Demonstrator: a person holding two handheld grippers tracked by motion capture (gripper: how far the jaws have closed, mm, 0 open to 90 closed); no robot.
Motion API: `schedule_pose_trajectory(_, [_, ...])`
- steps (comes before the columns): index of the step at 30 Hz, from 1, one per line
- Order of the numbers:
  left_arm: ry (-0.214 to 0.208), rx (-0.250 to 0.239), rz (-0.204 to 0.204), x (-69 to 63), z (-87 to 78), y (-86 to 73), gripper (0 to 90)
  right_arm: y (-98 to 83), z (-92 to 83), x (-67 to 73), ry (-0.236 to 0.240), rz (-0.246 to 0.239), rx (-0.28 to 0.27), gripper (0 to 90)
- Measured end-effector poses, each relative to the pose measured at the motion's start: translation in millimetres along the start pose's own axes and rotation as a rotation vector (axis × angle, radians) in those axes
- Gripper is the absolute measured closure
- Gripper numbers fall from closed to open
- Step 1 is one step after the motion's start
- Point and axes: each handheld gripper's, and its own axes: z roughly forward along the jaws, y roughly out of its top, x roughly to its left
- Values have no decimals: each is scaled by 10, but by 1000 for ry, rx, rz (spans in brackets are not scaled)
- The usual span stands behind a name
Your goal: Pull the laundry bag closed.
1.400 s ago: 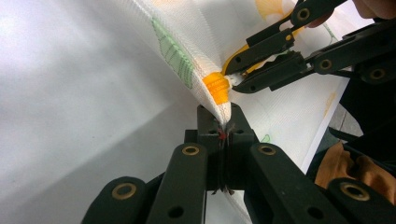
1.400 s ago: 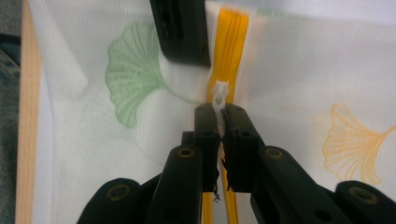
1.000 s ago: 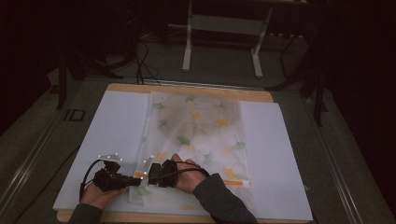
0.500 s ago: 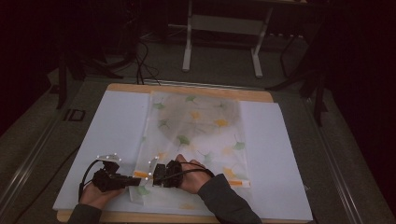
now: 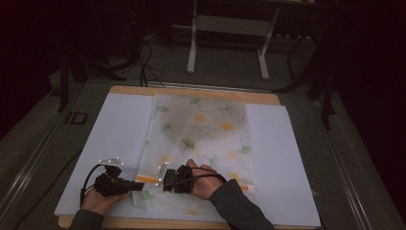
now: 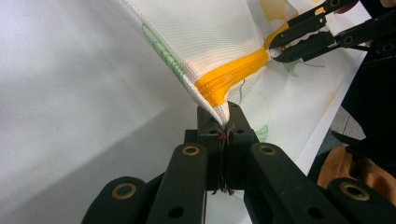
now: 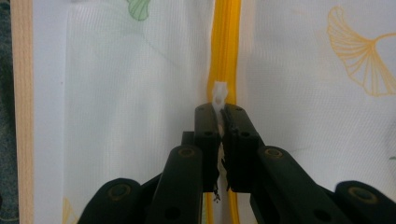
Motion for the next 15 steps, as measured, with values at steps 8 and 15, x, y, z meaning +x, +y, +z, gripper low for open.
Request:
schedule_pose_trajectory(8, [0,-6,-5,3,-12,-6,885,-75,-21,-10,-2,-1,18,852])
schedule_pose_trajectory(15, [3,-11,-5,9,-31,-12,884,-125,-35,-21,-7,-5,31,852])
